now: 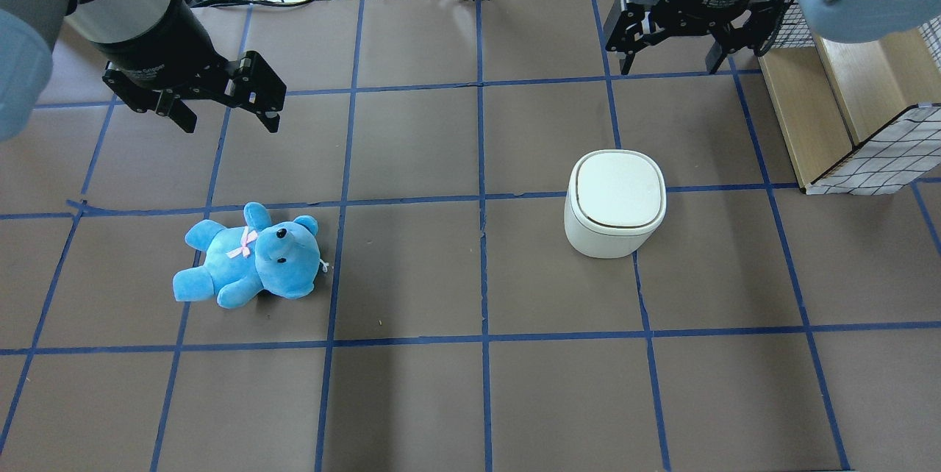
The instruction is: Open trash can with right arm
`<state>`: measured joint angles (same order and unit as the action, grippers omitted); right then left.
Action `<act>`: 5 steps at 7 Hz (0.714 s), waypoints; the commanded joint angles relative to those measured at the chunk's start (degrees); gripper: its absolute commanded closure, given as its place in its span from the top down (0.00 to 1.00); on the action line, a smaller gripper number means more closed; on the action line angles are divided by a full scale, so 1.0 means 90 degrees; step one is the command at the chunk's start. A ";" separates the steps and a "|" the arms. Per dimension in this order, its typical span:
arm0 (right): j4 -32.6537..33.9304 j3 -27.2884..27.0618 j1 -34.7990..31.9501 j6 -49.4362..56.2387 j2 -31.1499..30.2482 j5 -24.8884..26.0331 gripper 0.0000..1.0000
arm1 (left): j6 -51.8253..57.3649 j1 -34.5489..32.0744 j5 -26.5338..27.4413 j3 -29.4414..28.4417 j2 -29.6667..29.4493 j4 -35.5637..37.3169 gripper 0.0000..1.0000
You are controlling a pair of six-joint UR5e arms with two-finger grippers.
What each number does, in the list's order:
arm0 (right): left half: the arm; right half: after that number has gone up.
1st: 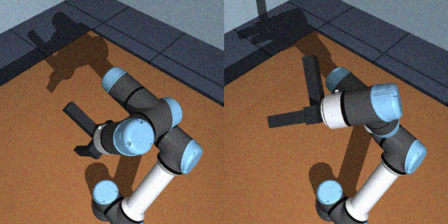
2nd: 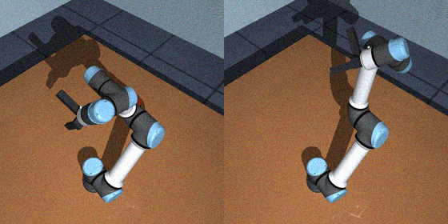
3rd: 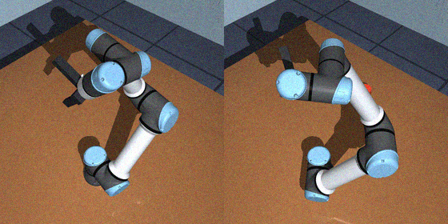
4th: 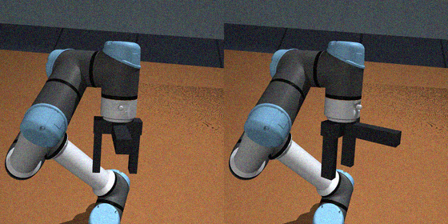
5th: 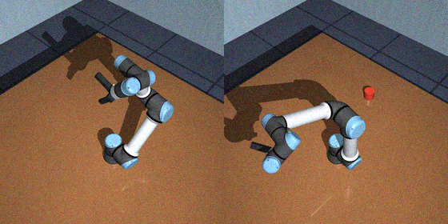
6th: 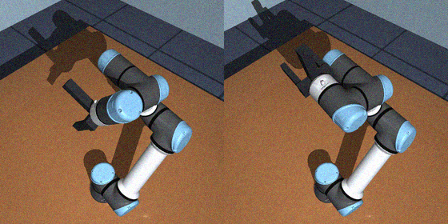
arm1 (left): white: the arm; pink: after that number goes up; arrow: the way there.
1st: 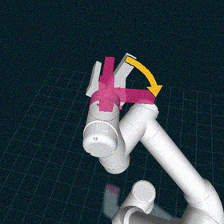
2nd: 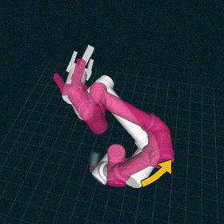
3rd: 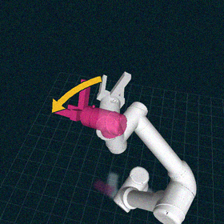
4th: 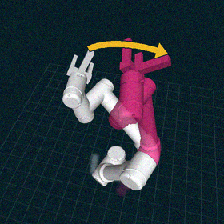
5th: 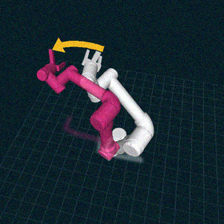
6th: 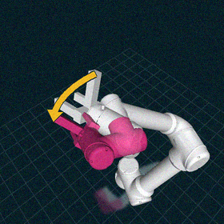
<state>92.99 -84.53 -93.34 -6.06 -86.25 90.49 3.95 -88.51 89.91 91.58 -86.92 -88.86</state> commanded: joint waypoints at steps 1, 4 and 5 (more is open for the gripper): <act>0.0009 0.0008 0.0000 0.0010 -0.0026 0.0014 1.00 | 0.0000 0.0000 0.0000 0.0000 0.0000 0.0000 1.00; 0.0000 -0.0012 0.0000 0.0000 -0.0016 0.0005 1.00 | 0.0000 0.0000 0.0000 0.0000 0.0000 0.0000 1.00; -0.0010 -0.0031 0.0000 0.0000 0.0013 -0.0034 1.00 | 0.0000 0.0000 0.0010 0.0000 0.0000 0.0000 1.00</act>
<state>93.00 -84.68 -93.34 -6.01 -86.34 90.49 3.96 -88.51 89.95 91.58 -86.92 -88.86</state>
